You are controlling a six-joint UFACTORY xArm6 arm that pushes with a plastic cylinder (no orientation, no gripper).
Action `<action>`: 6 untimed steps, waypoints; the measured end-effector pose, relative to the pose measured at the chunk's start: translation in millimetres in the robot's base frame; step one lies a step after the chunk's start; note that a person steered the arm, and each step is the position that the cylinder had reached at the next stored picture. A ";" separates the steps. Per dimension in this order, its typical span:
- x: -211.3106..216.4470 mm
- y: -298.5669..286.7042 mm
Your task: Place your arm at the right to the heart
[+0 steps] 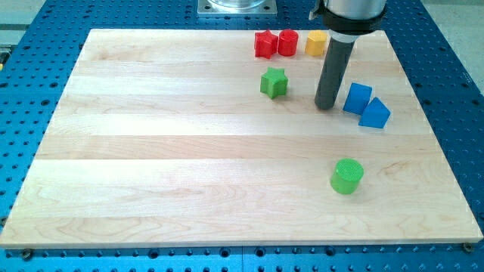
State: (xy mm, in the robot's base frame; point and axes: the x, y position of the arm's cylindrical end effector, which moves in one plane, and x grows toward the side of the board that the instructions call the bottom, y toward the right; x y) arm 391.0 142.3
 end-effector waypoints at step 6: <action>-136.3 107.9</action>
